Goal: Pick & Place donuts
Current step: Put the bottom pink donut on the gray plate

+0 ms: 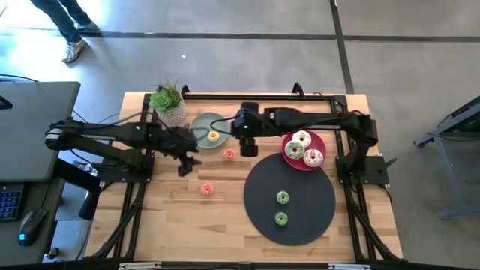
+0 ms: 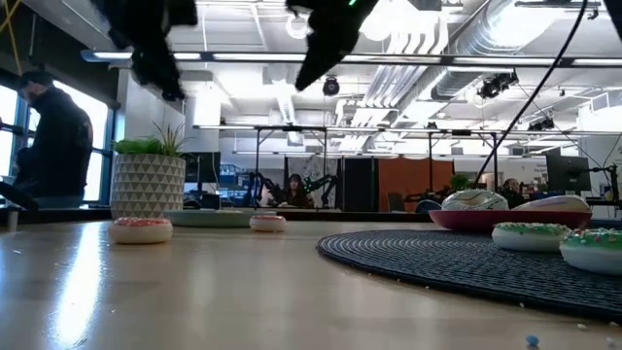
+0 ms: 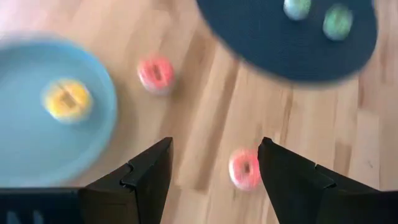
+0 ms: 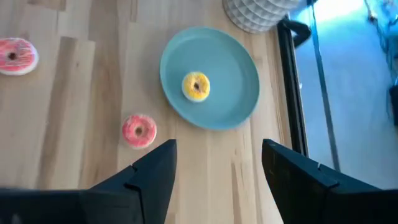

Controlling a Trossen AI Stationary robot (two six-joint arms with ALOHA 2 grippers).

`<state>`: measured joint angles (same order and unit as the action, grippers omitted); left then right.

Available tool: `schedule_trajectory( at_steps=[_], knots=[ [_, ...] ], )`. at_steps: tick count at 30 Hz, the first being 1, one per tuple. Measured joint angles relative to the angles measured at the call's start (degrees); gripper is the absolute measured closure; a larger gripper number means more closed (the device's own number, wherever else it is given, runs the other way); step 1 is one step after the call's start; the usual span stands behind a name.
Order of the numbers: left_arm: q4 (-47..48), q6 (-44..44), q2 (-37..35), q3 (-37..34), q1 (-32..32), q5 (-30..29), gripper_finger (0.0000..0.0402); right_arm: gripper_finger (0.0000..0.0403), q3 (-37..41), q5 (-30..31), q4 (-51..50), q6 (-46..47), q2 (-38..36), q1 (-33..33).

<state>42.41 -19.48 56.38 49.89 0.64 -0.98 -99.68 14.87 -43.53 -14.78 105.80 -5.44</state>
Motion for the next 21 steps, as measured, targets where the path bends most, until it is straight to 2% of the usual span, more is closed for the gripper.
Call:
schedule_trajectory(
  at_steps=[2,5,7,9,14,21],
  knots=[
    [-2.8,-0.8,0.3,-4.4,1.3,2.7,0.0174,0.0177,0.1,1.2,-2.6,1.5,-2.1,0.2],
    [-15.2,-0.5,1.7,-10.7,5.1,8.2,0.0174,0.0177,0.2,1.3,-5.5,3.5,-4.2,0.2],
    [-22.7,0.2,3.1,-13.9,8.0,9.2,0.0174,0.0178,0.2,1.3,-5.9,4.0,-4.5,0.2],
    [-27.9,1.5,4.9,-16.0,10.5,7.0,0.0174,0.018,0.2,1.2,-5.9,4.1,-4.4,0.2],
    [-30.9,2.5,10.7,-18.1,14.8,-1.1,0.0174,0.018,0.2,1.2,-5.9,4.3,-4.2,0.3],
    [-32.9,-0.2,20.5,-18.1,15.9,-4.2,0.0174,0.0181,0.2,1.2,-5.7,4.5,-4.0,0.4]
  ],
)
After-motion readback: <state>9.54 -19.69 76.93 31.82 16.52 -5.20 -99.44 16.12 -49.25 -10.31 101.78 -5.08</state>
